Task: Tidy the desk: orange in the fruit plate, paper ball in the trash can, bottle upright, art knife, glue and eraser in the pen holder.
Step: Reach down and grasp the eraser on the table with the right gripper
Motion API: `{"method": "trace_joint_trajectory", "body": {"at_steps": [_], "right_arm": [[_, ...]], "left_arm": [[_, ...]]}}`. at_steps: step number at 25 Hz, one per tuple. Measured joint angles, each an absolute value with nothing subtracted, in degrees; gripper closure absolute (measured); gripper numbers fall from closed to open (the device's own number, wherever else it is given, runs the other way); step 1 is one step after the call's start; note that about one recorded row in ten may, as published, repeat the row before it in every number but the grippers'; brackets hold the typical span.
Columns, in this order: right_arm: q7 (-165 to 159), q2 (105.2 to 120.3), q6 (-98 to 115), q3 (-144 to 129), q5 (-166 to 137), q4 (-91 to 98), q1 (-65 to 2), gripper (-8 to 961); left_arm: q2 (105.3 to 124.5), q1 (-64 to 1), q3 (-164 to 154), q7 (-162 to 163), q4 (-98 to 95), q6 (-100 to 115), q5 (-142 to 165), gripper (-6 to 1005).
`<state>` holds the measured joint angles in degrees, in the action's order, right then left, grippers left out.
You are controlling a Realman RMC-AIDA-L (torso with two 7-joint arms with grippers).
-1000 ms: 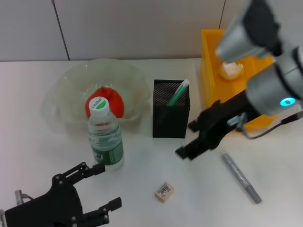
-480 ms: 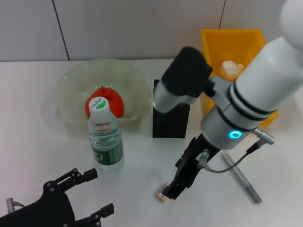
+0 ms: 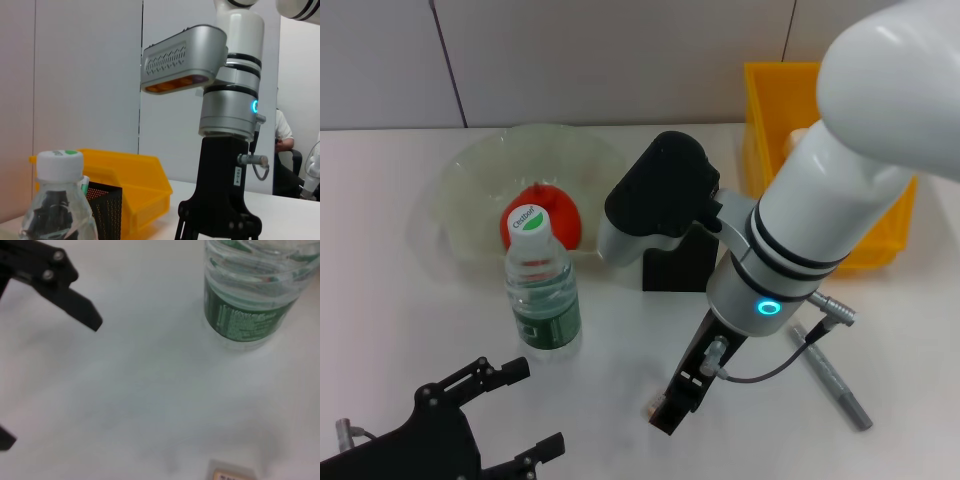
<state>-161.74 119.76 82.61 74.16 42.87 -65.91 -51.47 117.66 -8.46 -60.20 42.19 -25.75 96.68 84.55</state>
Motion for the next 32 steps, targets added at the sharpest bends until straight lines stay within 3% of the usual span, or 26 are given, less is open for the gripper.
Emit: {"method": "trace_joint_trajectory", "body": {"at_steps": [32], "right_arm": [[-166.1,119.79,77.5,68.4,42.4,-62.6,-54.7,170]], "left_arm": [[117.87,-8.4,-60.4,40.7,-25.3,96.9,84.6,184]]}}
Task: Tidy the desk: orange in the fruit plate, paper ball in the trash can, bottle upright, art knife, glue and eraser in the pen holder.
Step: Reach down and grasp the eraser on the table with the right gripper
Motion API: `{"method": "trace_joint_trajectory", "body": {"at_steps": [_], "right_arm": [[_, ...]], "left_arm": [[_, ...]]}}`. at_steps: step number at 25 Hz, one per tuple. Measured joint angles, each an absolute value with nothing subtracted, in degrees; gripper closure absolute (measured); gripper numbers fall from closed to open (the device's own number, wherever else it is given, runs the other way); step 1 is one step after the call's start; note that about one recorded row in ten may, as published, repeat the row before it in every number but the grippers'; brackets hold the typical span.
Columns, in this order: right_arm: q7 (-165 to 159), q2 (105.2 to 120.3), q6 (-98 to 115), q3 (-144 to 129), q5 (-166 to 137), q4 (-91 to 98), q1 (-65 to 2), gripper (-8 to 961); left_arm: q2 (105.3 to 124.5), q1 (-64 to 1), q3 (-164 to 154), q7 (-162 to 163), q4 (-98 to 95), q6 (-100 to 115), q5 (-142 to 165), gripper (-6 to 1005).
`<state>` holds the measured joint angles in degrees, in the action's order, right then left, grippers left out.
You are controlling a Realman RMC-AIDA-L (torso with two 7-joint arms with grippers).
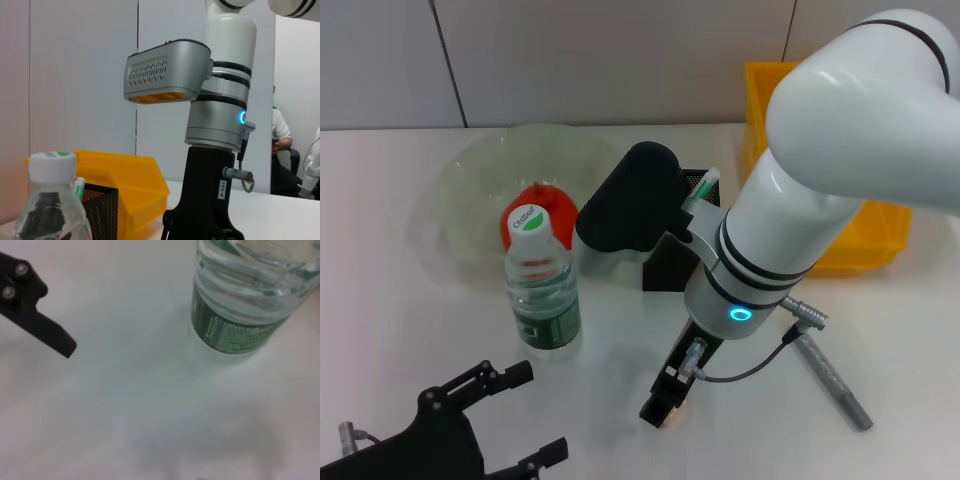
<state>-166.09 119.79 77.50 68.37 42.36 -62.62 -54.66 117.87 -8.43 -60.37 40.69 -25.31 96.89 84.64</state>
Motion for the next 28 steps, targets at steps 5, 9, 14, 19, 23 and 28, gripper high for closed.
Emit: {"method": "trace_joint_trajectory", "body": {"at_steps": [5,9,14,19,23,28], "right_arm": [[-165.9,119.79,77.4,68.4,42.4,-63.0,-54.4,171],[-165.9,119.79,77.4,68.4,42.4,-63.0,-54.4,171],[-165.9,119.79,77.4,68.6,42.4,-63.0,-54.4,172],[-166.0,119.80,77.4,68.6,42.4,-63.0,-54.4,173],[-166.0,119.75,77.5,68.8,42.4,-63.0,-54.3,173],[-166.0,119.70,77.5,69.0,42.4,-62.9,-53.9,174]], "left_arm": [[117.93,-8.4,-60.2,40.7,-25.3,96.9,84.6,184],[117.89,-8.0,-60.2,40.7,-25.5,97.2,84.6,184],[117.87,-7.8,-60.2,40.7,-25.6,97.4,84.6,184],[117.86,-7.8,-60.2,40.7,-25.6,97.6,84.6,184],[117.86,-7.7,-60.2,40.7,-25.5,97.7,84.6,184],[117.86,-7.7,-60.2,40.6,-25.5,97.9,84.4,184]]}}
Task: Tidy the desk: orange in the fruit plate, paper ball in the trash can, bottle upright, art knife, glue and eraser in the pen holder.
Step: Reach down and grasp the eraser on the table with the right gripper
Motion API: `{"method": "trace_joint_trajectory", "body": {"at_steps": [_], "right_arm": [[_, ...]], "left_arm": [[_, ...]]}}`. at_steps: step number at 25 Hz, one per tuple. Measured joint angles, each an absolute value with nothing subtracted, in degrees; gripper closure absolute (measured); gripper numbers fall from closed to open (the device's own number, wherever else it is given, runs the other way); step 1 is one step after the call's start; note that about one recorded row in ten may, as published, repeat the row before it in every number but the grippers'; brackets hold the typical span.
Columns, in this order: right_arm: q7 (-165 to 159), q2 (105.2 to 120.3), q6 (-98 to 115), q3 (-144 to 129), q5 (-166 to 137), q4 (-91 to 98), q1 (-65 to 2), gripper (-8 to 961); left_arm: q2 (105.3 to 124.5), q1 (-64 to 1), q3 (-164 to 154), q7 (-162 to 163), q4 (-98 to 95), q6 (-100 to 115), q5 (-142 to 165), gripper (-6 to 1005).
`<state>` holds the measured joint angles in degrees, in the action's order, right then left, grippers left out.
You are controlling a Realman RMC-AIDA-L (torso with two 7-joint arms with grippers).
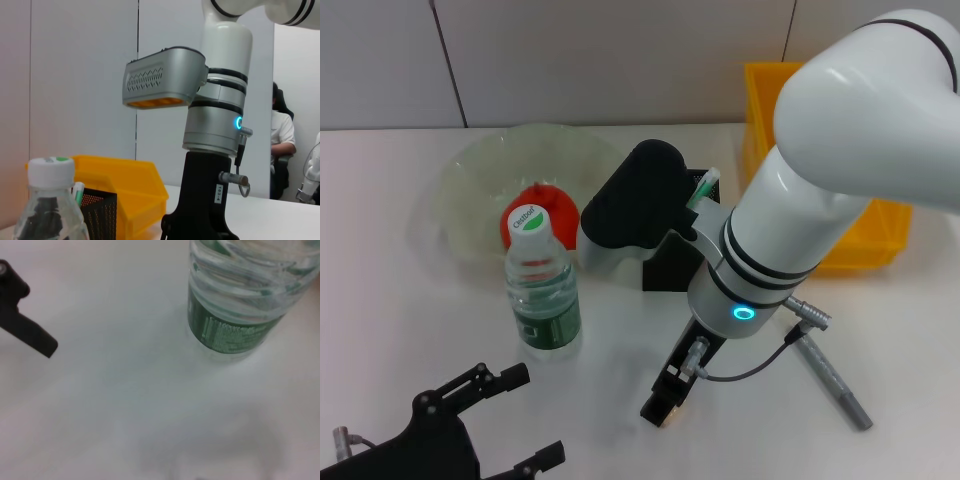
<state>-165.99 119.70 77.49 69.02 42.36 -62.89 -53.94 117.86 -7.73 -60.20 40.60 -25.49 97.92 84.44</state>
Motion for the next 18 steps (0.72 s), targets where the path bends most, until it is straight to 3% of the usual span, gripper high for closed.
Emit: {"method": "trace_joint_trajectory", "body": {"at_steps": [18], "right_arm": [[-165.9,119.85,74.6,67.6,43.1,-61.3,-53.4,177]], "left_arm": [[117.95,-7.7,-59.8,39.8,-25.3,98.4,84.3,184]]}}
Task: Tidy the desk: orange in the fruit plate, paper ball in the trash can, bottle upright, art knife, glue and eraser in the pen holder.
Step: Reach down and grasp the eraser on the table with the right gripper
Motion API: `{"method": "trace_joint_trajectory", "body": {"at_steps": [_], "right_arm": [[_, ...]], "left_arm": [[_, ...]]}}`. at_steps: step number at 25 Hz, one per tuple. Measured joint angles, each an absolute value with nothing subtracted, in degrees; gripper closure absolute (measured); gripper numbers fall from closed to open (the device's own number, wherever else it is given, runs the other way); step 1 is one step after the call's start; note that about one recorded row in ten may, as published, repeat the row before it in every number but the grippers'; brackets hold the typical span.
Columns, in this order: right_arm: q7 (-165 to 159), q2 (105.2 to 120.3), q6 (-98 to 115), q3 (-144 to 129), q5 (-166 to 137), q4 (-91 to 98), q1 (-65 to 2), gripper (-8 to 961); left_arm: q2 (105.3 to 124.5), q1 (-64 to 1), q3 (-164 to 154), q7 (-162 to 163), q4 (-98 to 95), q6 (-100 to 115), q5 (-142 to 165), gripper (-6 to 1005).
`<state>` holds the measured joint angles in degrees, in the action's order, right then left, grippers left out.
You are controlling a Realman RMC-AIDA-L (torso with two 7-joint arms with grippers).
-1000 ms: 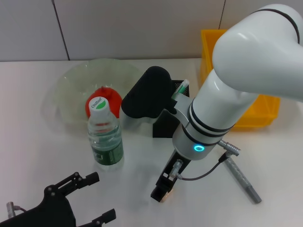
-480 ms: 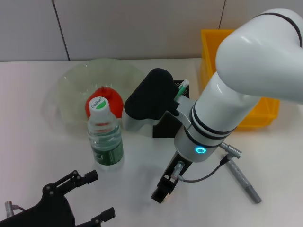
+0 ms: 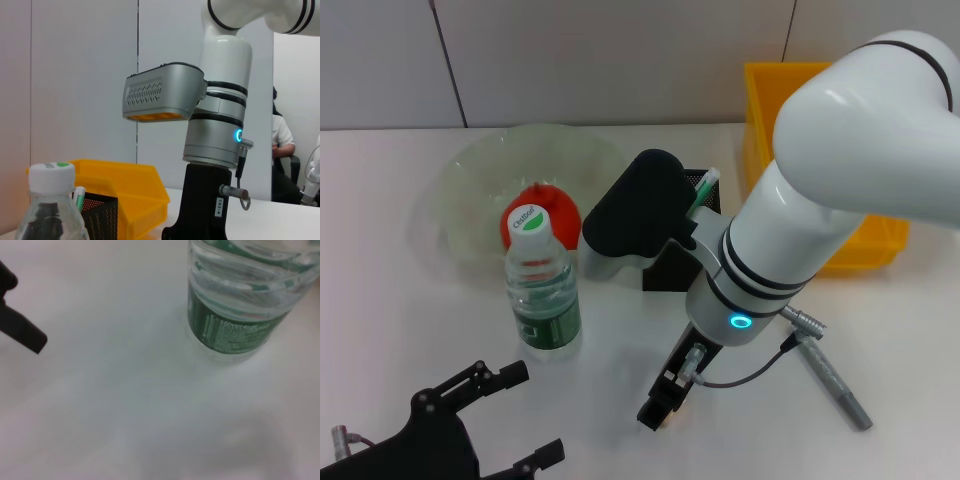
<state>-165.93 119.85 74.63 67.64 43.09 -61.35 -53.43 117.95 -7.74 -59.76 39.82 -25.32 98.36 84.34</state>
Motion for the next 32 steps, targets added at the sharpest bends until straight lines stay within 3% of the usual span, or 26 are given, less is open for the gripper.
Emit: {"method": "trace_joint_trajectory", "body": {"at_steps": [19,32], "right_arm": [[-166.7,119.88,72.7,65.4,44.6,-60.2,-53.3,180],[-166.8,119.88,73.7,65.5,44.5,-60.3,-53.8,502]], "left_arm": [[117.95,-7.8,-59.8,39.8,-25.3,98.7,84.6,184],[117.96,-8.4,-59.8,39.8,-25.3,98.7,84.6,184]]}}
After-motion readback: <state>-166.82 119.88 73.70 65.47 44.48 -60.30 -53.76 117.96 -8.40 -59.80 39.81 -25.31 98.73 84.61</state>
